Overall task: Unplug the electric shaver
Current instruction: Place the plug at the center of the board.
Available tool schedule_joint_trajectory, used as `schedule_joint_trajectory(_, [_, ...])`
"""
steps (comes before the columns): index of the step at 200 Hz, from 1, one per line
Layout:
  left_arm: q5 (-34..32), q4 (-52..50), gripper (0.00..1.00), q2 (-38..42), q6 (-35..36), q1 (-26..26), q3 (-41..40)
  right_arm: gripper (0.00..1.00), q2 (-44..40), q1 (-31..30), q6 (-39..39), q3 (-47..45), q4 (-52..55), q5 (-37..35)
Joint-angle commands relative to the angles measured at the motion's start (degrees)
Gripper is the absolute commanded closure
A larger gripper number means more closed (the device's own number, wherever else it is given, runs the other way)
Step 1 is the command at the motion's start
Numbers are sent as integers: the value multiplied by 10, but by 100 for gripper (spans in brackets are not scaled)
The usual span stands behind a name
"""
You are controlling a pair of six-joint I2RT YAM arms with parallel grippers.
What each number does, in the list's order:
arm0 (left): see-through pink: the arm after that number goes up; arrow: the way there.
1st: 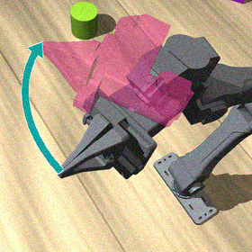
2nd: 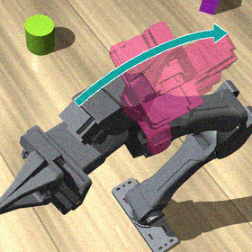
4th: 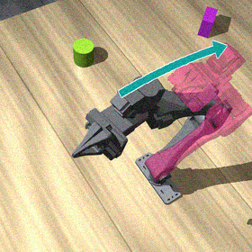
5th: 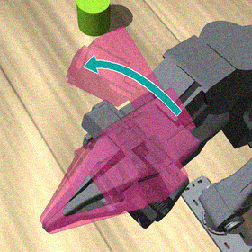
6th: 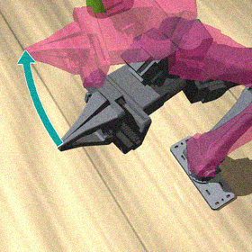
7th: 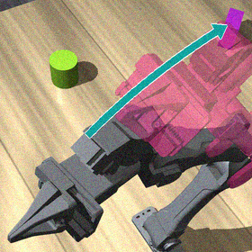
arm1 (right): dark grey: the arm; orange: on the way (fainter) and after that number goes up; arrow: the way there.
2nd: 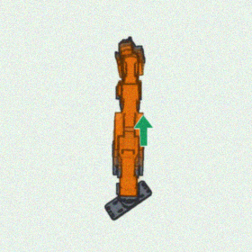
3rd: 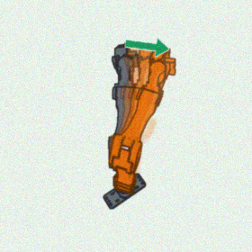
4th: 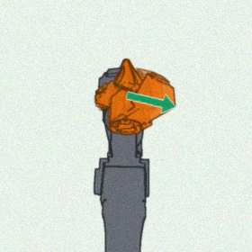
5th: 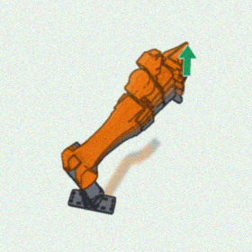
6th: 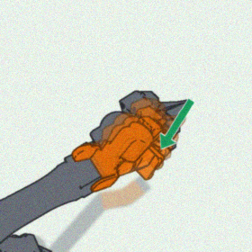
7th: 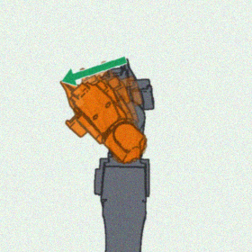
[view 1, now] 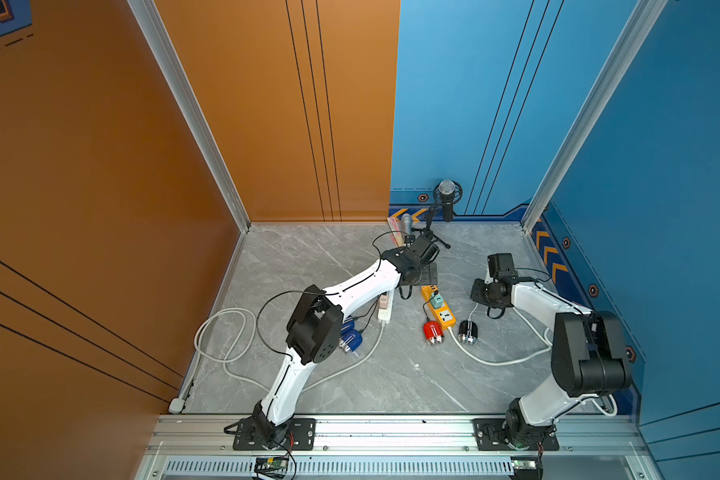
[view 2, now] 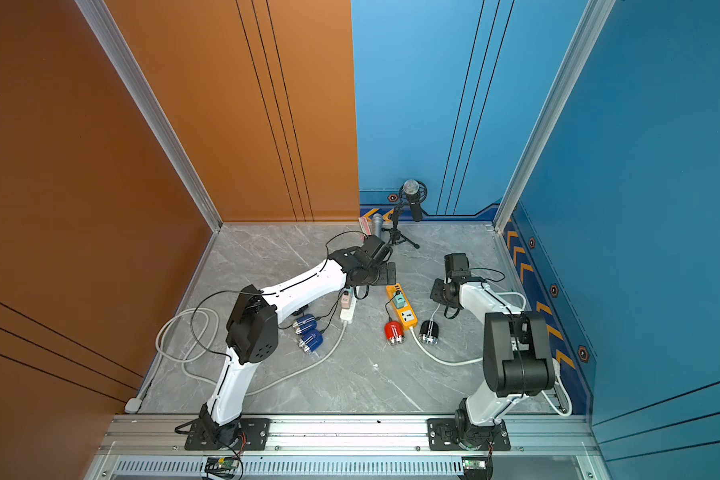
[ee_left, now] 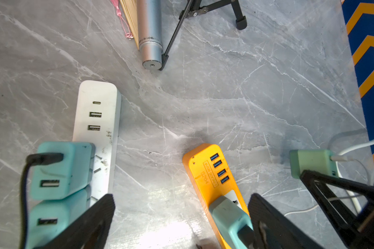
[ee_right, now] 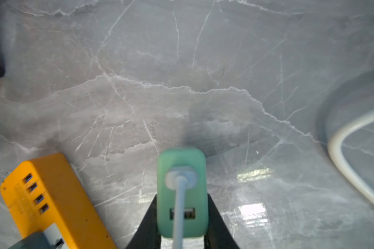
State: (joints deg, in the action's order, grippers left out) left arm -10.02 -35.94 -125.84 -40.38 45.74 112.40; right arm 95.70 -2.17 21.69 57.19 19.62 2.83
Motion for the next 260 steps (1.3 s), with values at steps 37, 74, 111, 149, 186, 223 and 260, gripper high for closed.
schedule_joint_trajectory(37, [20,-15,0,44,58,3,-5,73,56,6,21,47,50,-15])
schedule_joint_trajectory(74, [36,-15,0,55,87,4,-6,54,58,16,17,50,60,-15])
schedule_joint_trajectory(111, [52,-15,0,61,113,4,-6,36,47,17,-10,66,84,-36])
schedule_joint_trajectory(149, [80,-15,0,69,130,3,-2,26,38,17,-29,95,122,-80])
schedule_joint_trajectory(186, [141,-15,0,86,143,1,19,9,-8,28,-41,100,151,-122])
schedule_joint_trajectory(223, [171,-15,0,112,163,-2,13,9,-87,12,-23,75,211,-128])
schedule_joint_trajectory(260, [194,-15,0,131,172,-10,-5,11,-193,-74,47,-9,256,-149])
